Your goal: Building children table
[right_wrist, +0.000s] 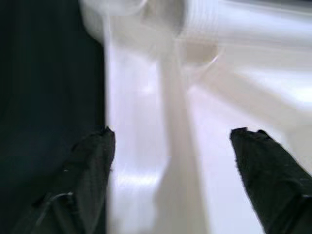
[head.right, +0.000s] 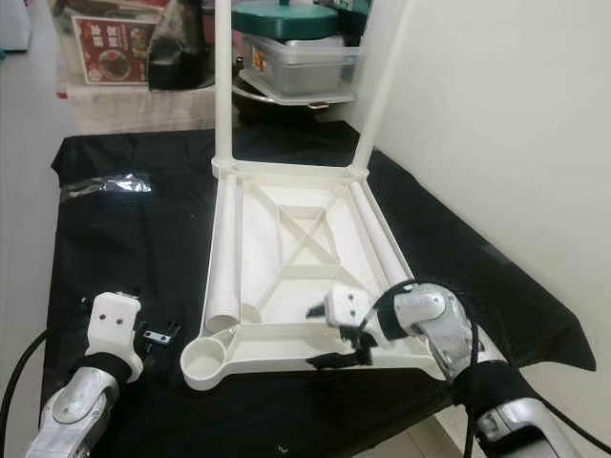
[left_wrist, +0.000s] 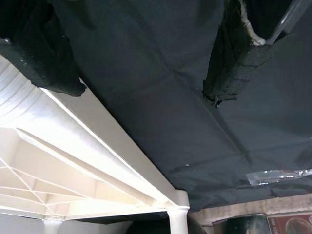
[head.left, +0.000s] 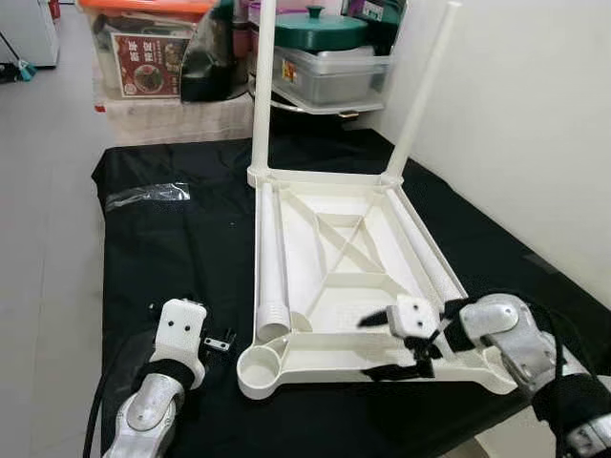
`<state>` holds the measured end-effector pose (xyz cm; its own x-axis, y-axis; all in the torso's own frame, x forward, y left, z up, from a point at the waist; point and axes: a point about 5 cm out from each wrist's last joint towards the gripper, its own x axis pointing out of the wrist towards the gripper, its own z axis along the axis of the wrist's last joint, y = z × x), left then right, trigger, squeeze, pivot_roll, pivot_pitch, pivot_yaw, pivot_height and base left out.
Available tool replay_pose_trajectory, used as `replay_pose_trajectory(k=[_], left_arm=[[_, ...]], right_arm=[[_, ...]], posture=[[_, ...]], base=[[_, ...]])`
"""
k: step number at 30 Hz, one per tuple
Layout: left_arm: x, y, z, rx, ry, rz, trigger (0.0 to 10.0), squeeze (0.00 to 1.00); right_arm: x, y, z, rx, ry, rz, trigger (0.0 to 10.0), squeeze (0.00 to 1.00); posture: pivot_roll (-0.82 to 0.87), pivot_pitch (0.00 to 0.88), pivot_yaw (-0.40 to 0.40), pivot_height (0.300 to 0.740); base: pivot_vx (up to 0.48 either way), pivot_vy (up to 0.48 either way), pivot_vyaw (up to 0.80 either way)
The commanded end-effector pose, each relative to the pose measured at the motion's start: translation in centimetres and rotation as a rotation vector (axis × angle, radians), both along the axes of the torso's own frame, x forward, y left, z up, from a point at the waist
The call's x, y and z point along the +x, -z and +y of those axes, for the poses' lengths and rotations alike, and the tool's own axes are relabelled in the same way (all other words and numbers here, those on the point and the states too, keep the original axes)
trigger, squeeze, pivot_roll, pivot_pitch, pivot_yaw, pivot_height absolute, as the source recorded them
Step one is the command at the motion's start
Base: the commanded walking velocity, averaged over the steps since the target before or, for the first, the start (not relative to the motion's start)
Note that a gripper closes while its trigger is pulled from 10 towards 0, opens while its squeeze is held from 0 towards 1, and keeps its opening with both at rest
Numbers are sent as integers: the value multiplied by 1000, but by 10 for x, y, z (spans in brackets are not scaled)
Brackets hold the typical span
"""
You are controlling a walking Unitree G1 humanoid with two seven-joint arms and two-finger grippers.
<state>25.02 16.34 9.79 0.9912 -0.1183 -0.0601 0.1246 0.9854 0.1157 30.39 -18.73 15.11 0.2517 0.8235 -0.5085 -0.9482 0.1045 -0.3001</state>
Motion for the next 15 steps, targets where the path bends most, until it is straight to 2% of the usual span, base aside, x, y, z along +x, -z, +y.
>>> replay_pose_trajectory(k=[1,2,4,6,7,8,11,12,13,15], left_arm=[[2,-3,-1,-8,9,-16,10000,0],[2,-3,-1,-8,9,-16,10000,0],[2,-5,-1,-2,13,-26,10000,0],[2,-7,-2,-2,17,-38,10000,0],[3,-8,-2,-3,17,-43,10000,0],[3,-8,-2,-3,17,-43,10000,0],[3,-11,-1,-17,13,-57,10000,0],[3,-11,-1,-17,13,-57,10000,0],[3,-12,0,-21,12,-62,10000,0],[4,-13,-1,-29,17,-71,10000,0]], right_arm=[[6,-22,7,126,28,-41,10000,1000],[6,-22,7,126,28,-41,10000,1000],[10,-46,22,353,74,-64,10000,1000],[13,-62,36,534,133,-101,10000,1000],[14,-65,41,582,156,-120,10000,1000],[14,-65,41,582,156,-120,10000,1000],[27,-67,52,715,350,-176,10000,1000],[27,-67,52,715,350,-176,10000,1000],[30,-67,57,752,424,-203,10000,31],[31,-62,75,838,547,-174,10000,0]], posture=[[69,0,-100,740],[69,0,-100,740],[67,0,-95,740],[68,0,-93,740],[68,0,-93,740],[68,0,-93,740],[66,0,-89,740],[66,0,-89,740],[66,0,-89,740],[66,0,-86,740]], base=[[0,0,0],[0,0,0],[0,0,0],[0,0,0],[0,0,0],[0,0,0],[0,0,0],[0,0,0],[0,-424,0],[0,-452,0]])
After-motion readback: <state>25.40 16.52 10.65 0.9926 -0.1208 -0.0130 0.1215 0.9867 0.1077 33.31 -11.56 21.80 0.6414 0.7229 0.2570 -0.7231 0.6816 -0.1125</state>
